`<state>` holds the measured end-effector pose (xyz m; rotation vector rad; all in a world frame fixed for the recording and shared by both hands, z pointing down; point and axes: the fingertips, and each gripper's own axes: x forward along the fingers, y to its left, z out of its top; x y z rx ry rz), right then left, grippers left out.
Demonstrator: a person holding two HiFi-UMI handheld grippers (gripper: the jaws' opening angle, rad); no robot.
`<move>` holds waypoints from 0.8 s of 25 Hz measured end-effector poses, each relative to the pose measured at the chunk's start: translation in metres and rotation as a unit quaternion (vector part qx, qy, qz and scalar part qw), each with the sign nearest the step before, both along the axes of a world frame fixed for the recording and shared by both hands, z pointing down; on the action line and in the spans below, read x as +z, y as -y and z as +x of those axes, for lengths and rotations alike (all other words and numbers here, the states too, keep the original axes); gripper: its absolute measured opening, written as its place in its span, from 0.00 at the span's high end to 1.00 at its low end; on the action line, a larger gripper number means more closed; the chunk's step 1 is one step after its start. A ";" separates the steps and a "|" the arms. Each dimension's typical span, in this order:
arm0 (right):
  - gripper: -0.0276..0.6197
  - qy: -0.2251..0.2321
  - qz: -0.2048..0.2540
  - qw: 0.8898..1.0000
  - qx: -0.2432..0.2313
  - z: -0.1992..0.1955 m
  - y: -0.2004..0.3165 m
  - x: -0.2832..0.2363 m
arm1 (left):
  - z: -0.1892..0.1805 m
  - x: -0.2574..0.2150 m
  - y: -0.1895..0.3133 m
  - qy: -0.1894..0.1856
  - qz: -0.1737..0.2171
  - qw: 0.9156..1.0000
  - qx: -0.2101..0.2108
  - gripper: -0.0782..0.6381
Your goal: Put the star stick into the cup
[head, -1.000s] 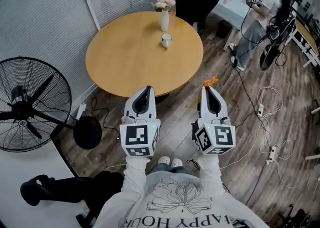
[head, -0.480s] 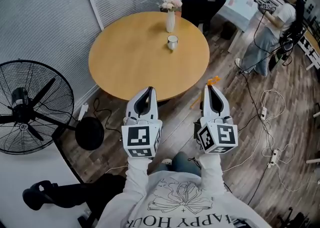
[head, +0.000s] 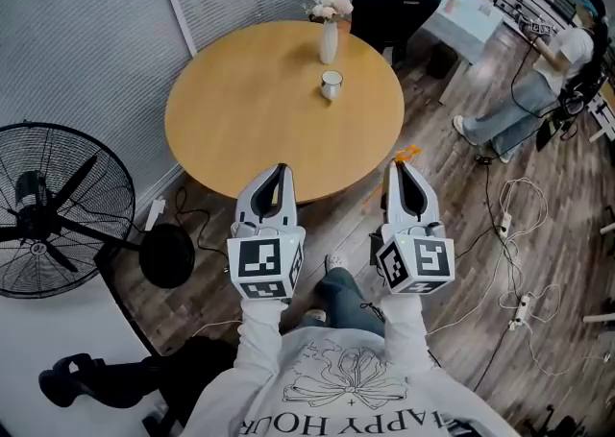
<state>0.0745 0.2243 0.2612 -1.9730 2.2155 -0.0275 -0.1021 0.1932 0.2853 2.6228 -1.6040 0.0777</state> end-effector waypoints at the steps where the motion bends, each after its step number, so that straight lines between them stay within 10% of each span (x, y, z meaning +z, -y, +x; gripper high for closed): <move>1: 0.93 0.001 0.001 1.000 -0.001 0.003 0.006 0.001 | 0.002 0.002 0.006 0.001 -0.001 1.000 -0.002 0.88; 20: 0.93 0.005 0.011 0.999 -0.043 0.069 0.177 -0.013 | 0.068 -0.014 0.161 0.009 0.010 0.999 -0.041 0.88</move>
